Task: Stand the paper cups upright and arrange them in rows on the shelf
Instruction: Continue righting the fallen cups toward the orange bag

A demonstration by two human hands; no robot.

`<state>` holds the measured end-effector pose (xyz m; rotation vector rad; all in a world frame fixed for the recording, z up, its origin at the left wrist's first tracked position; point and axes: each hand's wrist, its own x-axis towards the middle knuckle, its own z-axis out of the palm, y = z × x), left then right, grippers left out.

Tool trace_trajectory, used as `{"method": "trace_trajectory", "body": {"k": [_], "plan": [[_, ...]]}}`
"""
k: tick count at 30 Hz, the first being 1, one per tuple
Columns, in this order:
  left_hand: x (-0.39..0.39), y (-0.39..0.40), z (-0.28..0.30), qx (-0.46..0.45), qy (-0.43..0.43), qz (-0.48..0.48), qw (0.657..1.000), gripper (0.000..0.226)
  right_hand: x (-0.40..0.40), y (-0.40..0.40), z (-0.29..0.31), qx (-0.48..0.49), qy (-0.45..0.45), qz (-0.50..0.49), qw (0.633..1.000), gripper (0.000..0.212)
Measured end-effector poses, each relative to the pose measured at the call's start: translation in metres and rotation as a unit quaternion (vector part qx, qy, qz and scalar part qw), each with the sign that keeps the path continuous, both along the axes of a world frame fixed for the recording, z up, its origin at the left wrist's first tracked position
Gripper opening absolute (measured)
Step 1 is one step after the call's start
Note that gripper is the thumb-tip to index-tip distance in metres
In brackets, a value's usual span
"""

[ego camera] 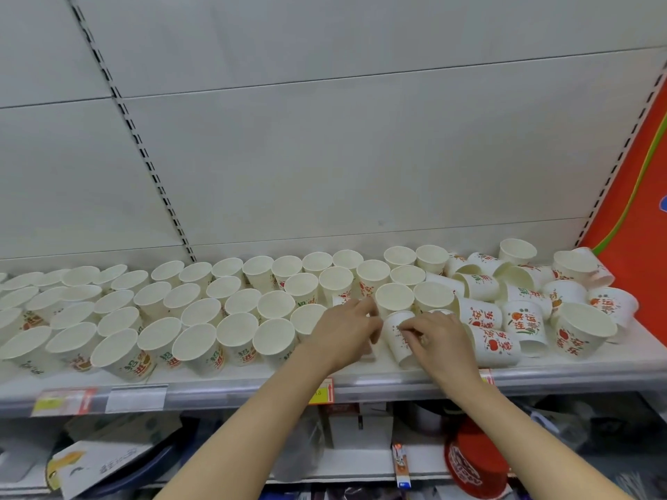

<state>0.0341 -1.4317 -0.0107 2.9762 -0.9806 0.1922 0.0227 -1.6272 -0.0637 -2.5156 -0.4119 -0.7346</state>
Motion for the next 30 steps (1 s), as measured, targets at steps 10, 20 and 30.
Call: {"method": "trace_trajectory", "body": {"k": [10,20,30], "plan": [[-0.035,0.042,-0.021,-0.171,-0.088,-0.014,0.981,0.008,0.063,0.042,0.042,-0.185,0.1,0.153,0.966,0.054],[-0.043,0.045,-0.045,-0.222,-0.121,0.049,0.966,0.021,0.091,0.082,0.053,-0.308,0.21,0.188,0.909,0.05],[-0.045,0.054,-0.048,-0.224,-0.144,0.036,0.963,0.021,0.082,0.063,0.058,-0.117,0.171,0.125,0.97,0.014]]}}
